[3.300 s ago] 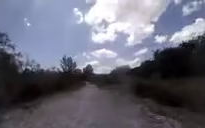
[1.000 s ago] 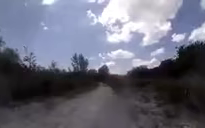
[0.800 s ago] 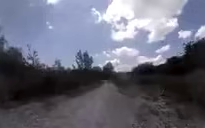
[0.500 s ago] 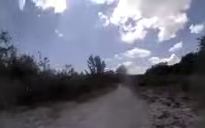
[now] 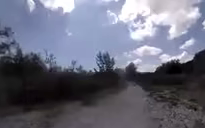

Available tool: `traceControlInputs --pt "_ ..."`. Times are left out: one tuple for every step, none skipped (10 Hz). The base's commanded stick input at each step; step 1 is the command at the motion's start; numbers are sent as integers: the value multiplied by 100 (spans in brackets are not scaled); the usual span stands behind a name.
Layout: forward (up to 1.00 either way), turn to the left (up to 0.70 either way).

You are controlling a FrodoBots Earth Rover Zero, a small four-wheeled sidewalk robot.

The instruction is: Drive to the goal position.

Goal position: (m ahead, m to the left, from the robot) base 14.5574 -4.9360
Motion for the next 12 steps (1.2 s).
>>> traceControlInputs --pt "85 0" --pt "85 0" --pt "85 0" --pt "85 0" --pt "85 -7" --pt "85 -33" --pt "85 -34" --pt "85 -34" --pt "85 -34" --pt "85 -34" --pt "85 -34" --pt "85 -34"
